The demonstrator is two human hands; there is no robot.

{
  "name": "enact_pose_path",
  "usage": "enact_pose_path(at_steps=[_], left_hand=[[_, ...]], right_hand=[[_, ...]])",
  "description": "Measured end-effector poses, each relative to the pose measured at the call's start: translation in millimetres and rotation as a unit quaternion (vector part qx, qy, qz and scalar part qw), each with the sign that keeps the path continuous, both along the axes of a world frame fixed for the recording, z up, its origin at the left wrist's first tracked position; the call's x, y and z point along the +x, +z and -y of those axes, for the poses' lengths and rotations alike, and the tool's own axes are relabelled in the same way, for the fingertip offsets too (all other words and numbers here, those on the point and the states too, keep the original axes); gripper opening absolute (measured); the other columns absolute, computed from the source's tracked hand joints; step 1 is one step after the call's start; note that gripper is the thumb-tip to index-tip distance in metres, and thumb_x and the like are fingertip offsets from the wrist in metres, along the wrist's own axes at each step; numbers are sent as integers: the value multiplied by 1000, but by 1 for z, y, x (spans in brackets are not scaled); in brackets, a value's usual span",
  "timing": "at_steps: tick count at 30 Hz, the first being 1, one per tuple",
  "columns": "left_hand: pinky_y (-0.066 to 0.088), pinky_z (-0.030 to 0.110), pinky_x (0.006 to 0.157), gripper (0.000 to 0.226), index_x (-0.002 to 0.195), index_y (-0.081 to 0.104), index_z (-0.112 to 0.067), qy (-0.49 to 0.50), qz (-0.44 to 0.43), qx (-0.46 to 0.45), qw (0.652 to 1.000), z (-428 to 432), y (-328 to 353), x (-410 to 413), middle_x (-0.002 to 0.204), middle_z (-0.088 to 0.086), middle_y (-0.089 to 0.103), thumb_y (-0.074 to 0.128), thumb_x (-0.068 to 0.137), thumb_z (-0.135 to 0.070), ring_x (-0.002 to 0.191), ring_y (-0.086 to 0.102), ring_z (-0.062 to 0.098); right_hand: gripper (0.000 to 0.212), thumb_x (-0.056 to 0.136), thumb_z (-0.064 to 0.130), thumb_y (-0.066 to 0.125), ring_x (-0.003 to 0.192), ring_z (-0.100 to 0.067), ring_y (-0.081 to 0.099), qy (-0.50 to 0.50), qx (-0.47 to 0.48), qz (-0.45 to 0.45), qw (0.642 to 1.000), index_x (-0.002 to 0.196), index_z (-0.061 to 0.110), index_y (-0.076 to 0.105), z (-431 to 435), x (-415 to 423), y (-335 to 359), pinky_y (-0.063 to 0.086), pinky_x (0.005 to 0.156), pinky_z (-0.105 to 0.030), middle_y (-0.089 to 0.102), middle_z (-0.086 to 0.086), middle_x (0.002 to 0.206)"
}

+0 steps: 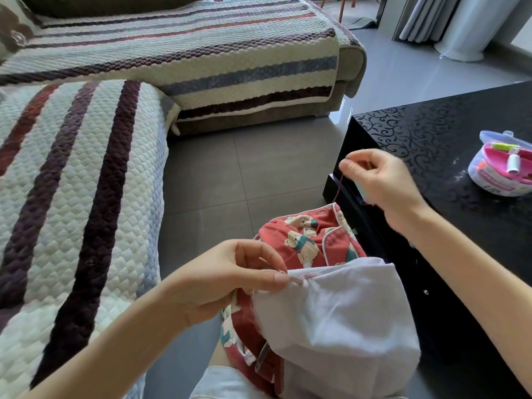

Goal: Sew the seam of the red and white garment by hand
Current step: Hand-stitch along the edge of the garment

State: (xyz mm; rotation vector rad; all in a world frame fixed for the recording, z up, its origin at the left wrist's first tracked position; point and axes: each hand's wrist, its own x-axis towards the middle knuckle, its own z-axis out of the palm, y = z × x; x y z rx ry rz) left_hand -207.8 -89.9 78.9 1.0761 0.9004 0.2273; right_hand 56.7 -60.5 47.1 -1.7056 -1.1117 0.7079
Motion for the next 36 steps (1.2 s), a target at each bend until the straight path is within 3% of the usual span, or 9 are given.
enact_pose_path(at_steps=[2,4,6,10,13,18,27,32,36], left_hand=[[39,13,37,15,71,66,-7,10,9,3,1000,0,-1,-1,57,2,61,78,65,0,42,50,5],[42,14,40,14,72,69,-5,21,26,-6,999,-2,-3,-2,60,6,65,79,66,3,44,55,7],[46,14,44,11,74,74,-6,19,40,-14,999,-2,-3,-4,64,8,68,75,65,1,48,59,8],[49,16,49,15,78,74,-6,23,30,0,999,0,-2,-7,69,11,70,73,64,-5,53,61,11],[51,19,50,15,77,73,-6,31,28,36,998,5,2,-8,69,14,70,76,62,-4,54,63,14],[47,19,45,17,70,71,-6,55,32,82,995,13,8,-7,64,16,68,83,60,1,49,60,13],[47,16,52,14,74,74,-10,101,47,71,991,14,0,-5,72,15,69,74,60,-8,60,61,14],[42,11,47,17,76,71,-5,115,61,80,988,17,4,0,66,11,68,76,60,-4,52,59,7],[41,11,45,22,80,68,-4,126,62,88,986,18,6,4,63,10,67,77,59,-3,50,57,7]], right_hand=[[6,86,18,70,61,3,57,146,8,-47,988,86,12,71,31,-30,11,39,54,-8,66,6,76],[13,83,21,72,53,-10,55,290,-23,-79,954,80,8,73,57,-56,15,41,55,-15,65,-5,65],[15,79,25,73,44,-10,40,362,-41,-81,928,77,10,73,73,-68,14,32,49,-16,48,2,48],[13,80,19,74,45,-1,29,366,-48,-85,925,70,13,68,81,-73,19,23,46,-11,32,12,48],[16,74,11,77,48,0,42,347,-105,-203,909,63,14,66,84,-74,25,32,48,-10,49,9,52],[12,65,4,65,42,-7,22,284,-173,-325,885,56,7,57,89,-79,24,19,43,-17,31,3,43],[12,68,14,69,39,-4,27,254,-175,-297,904,59,10,63,93,-80,21,23,41,-14,36,8,43],[25,76,32,76,40,-6,18,246,-207,-302,897,80,8,75,90,-80,23,17,43,-17,24,9,41],[23,78,30,75,38,-7,15,224,-200,-366,881,61,19,64,83,-86,23,16,39,-17,18,8,41]])
